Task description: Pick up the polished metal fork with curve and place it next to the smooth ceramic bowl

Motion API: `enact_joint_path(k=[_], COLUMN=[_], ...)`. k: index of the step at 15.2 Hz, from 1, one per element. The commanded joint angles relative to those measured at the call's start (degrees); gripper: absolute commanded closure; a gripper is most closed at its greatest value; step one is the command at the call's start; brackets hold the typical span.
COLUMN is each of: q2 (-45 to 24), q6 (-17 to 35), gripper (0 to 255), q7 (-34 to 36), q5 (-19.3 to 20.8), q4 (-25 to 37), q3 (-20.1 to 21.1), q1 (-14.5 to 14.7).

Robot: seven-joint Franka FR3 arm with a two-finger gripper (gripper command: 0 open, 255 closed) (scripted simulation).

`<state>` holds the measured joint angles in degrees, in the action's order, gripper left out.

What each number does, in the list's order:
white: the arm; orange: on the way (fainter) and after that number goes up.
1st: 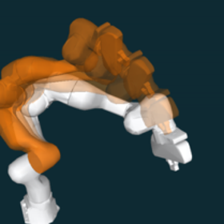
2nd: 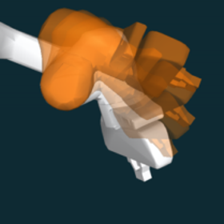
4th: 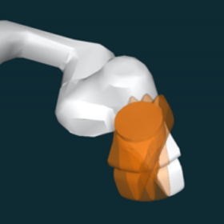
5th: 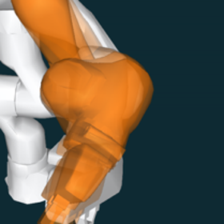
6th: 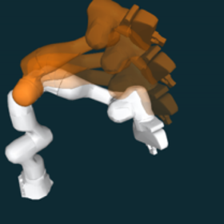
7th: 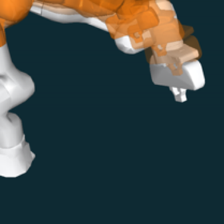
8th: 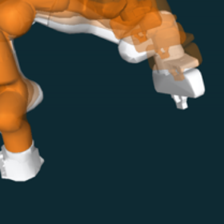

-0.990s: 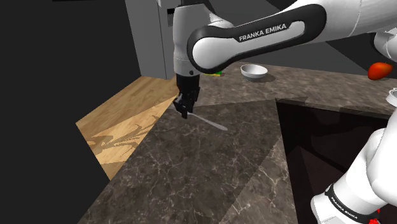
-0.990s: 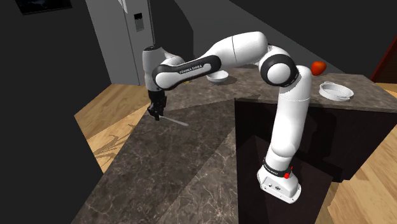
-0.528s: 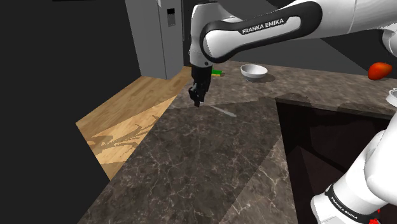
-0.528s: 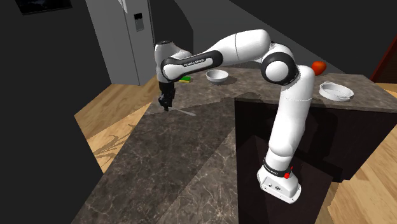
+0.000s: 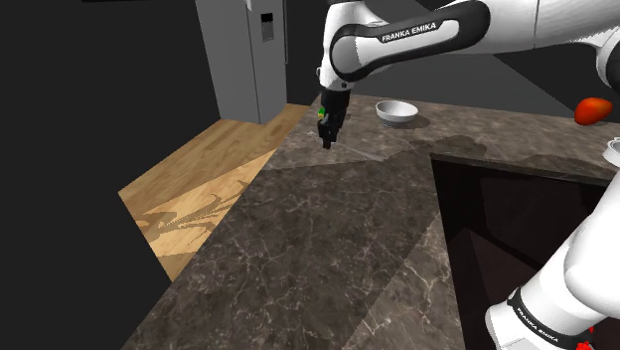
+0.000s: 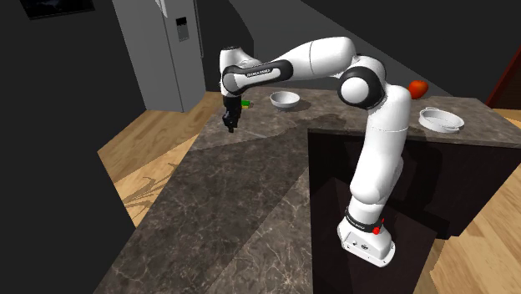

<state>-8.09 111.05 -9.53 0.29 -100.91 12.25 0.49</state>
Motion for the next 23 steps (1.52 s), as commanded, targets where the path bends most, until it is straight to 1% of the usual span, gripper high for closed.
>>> enact_joint_path(k=[1,7,13,19,23], q2=[-0.6,-4.3,-9.9,-17.9,-25.4], q6=[-0.2,-1.8,-4.5,-8.7,-13.3], gripper=[255,255,255,255,255], q7=[-2.6,-9.8,-16.4,-22.5,-26.1], q5=[-0.1,-0.3,-0.5,-0.8,-1.0], q4=[0.7,5.9,14.0,26.1,38.0], q3=[-1.1,-4.0,-6.5,-8.4,-9.4], q1=[-1.4,-5.5,-9.5,-13.5,-16.1])
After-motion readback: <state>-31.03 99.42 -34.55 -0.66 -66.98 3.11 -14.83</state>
